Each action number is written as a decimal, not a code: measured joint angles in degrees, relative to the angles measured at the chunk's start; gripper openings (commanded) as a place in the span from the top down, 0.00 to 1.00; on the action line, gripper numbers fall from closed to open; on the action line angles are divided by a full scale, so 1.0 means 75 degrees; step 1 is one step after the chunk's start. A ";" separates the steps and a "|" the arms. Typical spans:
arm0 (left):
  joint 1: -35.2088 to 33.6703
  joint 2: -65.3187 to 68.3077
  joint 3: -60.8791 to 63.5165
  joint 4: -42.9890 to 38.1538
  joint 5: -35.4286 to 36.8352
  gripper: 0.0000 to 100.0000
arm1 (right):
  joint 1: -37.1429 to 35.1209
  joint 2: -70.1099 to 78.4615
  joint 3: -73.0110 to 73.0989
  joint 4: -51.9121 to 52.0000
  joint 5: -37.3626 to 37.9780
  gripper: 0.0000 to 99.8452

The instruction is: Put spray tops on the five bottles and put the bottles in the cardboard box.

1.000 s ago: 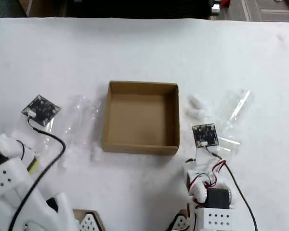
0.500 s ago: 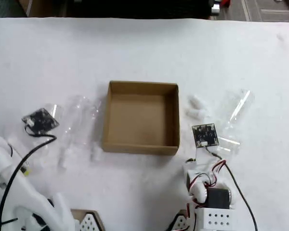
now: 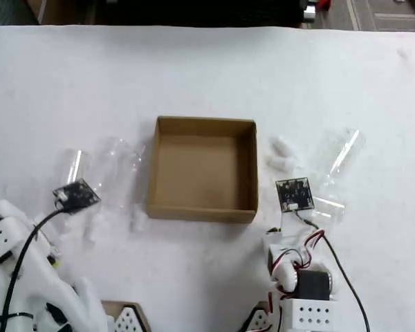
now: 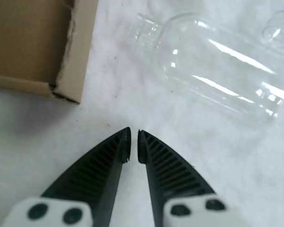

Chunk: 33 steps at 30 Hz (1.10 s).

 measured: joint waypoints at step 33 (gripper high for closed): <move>0.0316 0.6951 -0.3212 -0.1594 0.2168 0.98 | 0.0000 0.0000 0.0000 0.0000 0.0000 0.98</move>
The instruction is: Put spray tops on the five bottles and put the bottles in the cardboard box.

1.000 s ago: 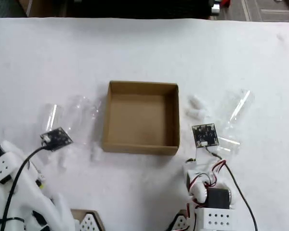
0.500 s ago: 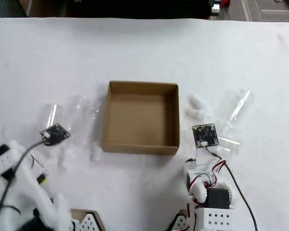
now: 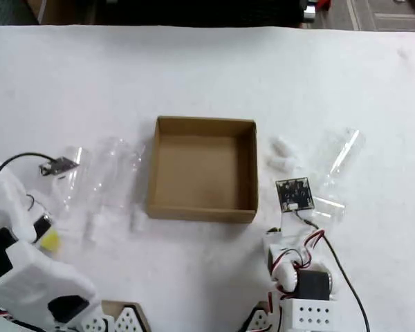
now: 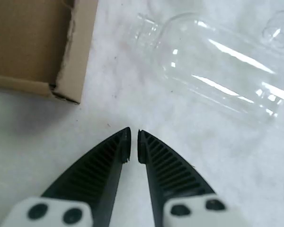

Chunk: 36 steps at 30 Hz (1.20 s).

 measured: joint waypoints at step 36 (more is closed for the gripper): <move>0.3364 0.0047 -0.1442 -0.0117 0.3153 0.98 | 0.0000 0.0000 0.0000 0.0000 0.0000 0.98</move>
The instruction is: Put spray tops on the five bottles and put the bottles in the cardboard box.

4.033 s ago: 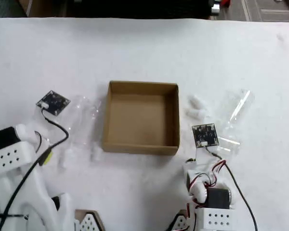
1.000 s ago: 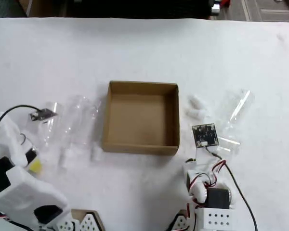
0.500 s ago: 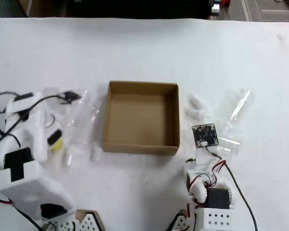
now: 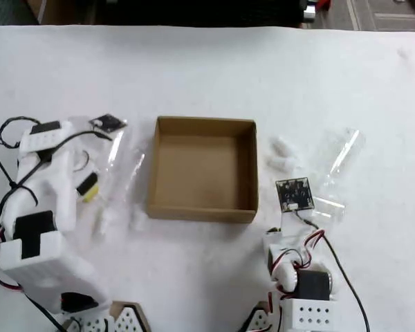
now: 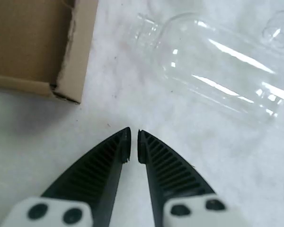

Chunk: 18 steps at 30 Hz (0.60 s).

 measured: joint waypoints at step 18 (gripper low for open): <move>0.0035 -0.3106 -0.0492 0.2837 -0.0516 0.86 | 0.0000 0.0000 0.0000 0.0000 0.0000 0.98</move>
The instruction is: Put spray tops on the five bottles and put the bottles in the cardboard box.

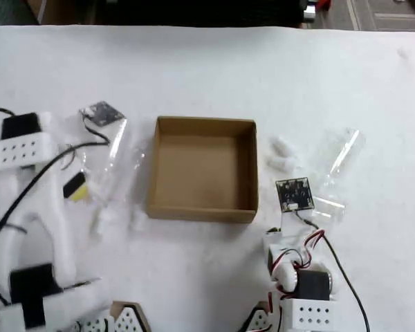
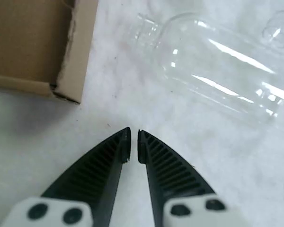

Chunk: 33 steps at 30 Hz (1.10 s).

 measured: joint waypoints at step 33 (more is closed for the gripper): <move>-0.0176 0.3552 -0.1958 -0.2122 0.5228 0.84 | 0.0000 0.0000 0.0000 0.0000 0.0000 0.98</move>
